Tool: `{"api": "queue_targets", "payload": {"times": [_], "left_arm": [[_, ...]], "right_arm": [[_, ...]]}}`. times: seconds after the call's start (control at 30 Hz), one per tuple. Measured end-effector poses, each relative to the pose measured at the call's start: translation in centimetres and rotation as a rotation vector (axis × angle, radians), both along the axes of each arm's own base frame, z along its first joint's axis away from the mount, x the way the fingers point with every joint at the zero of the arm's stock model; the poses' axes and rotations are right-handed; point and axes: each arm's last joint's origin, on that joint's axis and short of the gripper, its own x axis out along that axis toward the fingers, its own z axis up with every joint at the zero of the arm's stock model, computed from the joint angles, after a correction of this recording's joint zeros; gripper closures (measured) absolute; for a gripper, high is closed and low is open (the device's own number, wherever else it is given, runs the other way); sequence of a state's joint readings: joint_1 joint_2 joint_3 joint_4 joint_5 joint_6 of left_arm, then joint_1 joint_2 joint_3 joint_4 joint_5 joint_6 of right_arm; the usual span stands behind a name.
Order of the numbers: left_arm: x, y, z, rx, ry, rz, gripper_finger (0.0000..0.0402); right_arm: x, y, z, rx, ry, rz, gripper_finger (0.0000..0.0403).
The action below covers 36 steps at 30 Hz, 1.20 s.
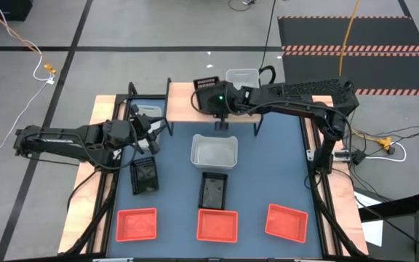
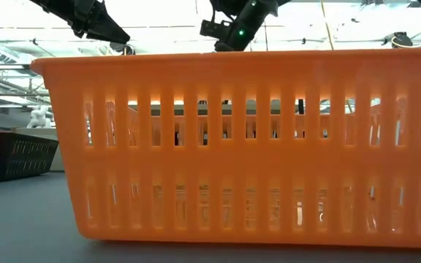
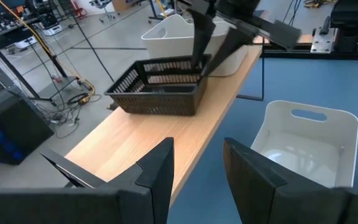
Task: Stack baskets on shelf by color
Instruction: Put the right black bin on the shelf
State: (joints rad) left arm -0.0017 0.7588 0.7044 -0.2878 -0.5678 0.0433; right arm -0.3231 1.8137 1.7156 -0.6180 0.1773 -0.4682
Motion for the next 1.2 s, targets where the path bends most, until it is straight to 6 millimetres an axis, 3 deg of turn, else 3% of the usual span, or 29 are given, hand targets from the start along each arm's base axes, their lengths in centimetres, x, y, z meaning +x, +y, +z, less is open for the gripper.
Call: {"api": "queue_targets", "payload": {"times": [0.5,0.83,1.2], "left_arm": [[0.0,0.0,0.0,0.003,0.002,-0.001,0.0261],[0.0,0.0,0.0,0.004,0.003,-0.001,0.0261],[0.0,0.1,0.1,0.023,0.008,0.001,0.0261]], "right_arm": [[-0.4,-1.0,-0.7,0.079,-0.010,-0.038,0.0394],[-0.6,-0.5,-1.0,0.154,0.005,-0.102,0.0385],[-1.5,0.3,0.8,0.151,-0.040,-0.075,0.0383]]}}
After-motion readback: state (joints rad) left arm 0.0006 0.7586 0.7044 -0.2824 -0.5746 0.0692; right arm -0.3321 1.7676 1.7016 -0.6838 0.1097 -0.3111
